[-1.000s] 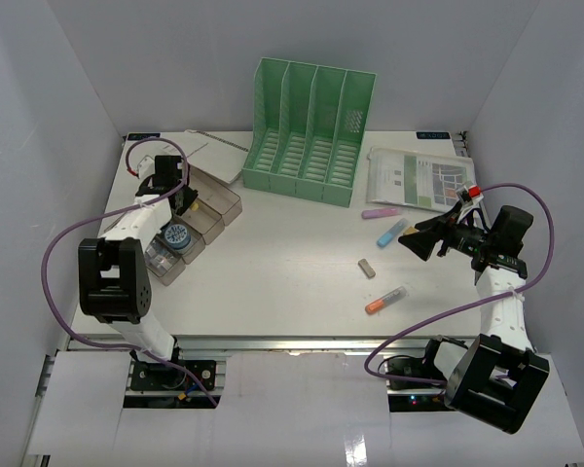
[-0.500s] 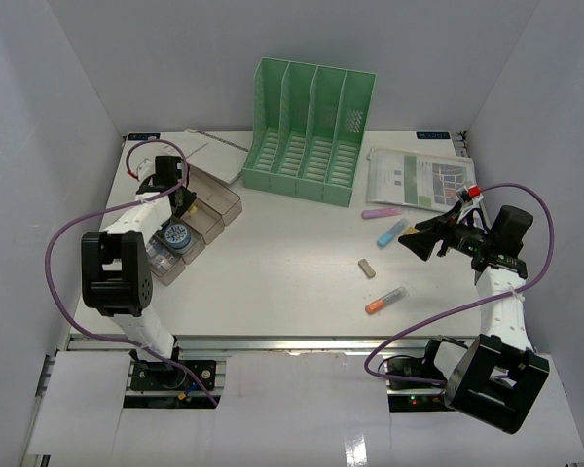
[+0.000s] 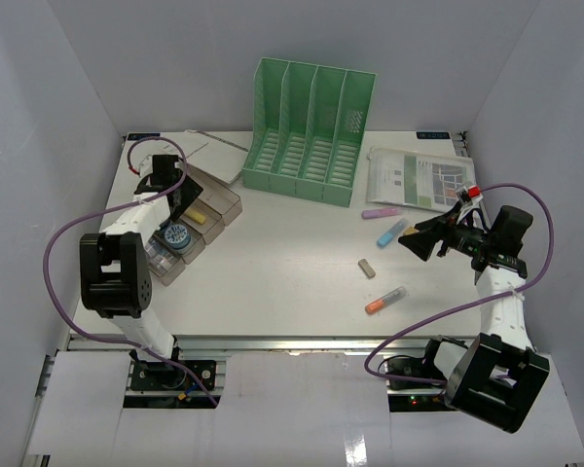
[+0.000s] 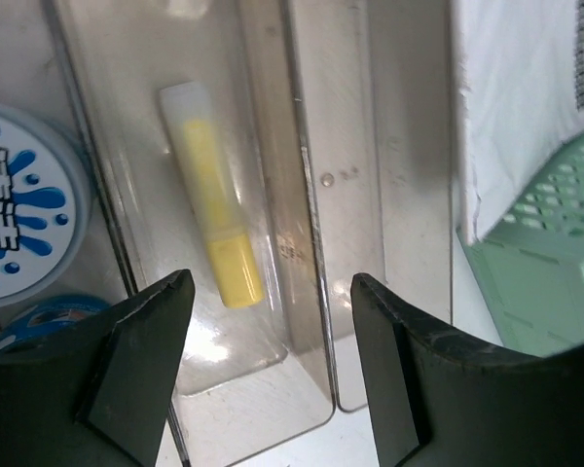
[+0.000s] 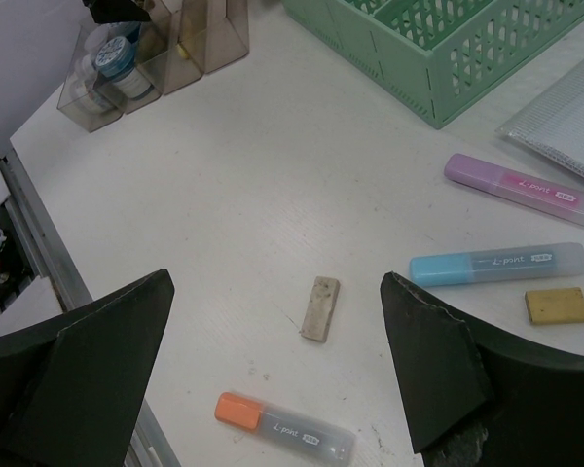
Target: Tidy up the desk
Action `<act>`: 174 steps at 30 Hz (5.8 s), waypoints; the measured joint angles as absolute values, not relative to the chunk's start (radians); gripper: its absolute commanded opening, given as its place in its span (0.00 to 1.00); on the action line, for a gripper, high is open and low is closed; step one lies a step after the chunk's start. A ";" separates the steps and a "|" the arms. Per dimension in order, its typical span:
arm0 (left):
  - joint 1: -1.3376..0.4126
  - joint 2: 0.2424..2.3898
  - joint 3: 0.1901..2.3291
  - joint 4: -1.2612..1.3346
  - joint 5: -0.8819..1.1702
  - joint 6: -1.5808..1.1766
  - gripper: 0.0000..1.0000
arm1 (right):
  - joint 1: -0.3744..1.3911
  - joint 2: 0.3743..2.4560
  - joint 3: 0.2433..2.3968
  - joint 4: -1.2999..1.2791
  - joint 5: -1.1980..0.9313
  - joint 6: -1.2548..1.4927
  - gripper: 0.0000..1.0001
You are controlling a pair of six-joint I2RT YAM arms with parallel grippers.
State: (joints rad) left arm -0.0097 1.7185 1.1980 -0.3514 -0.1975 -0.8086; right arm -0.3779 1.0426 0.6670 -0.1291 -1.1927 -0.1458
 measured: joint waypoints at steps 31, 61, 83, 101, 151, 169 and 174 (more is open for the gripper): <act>-0.008 0.822 0.553 -0.022 0.766 -0.297 0.98 | 0.096 1.651 1.201 -0.599 -0.548 -0.982 0.88; -0.008 0.792 0.553 -0.041 0.718 -0.279 0.98 | 0.130 2.026 1.470 -0.657 -0.408 -1.285 0.66; -0.018 0.905 0.469 0.201 0.840 -0.578 0.97 | 0.133 1.980 1.364 -0.574 -0.451 -1.187 0.11; -0.309 0.947 0.544 0.112 0.489 -0.628 0.96 | 0.426 1.763 1.408 -0.660 -0.692 -0.751 0.08; -0.310 0.157 0.560 -0.305 -0.116 -0.356 0.98 | 0.996 2.619 2.284 0.237 -0.082 -0.109 0.80; -0.315 0.621 0.512 -0.157 0.348 -0.538 0.83 | 0.734 1.896 1.754 -0.230 -0.405 -0.569 0.90; -0.423 0.780 0.495 -0.109 0.404 -0.634 0.84 | 0.501 1.548 1.411 -0.413 -0.549 -0.666 0.92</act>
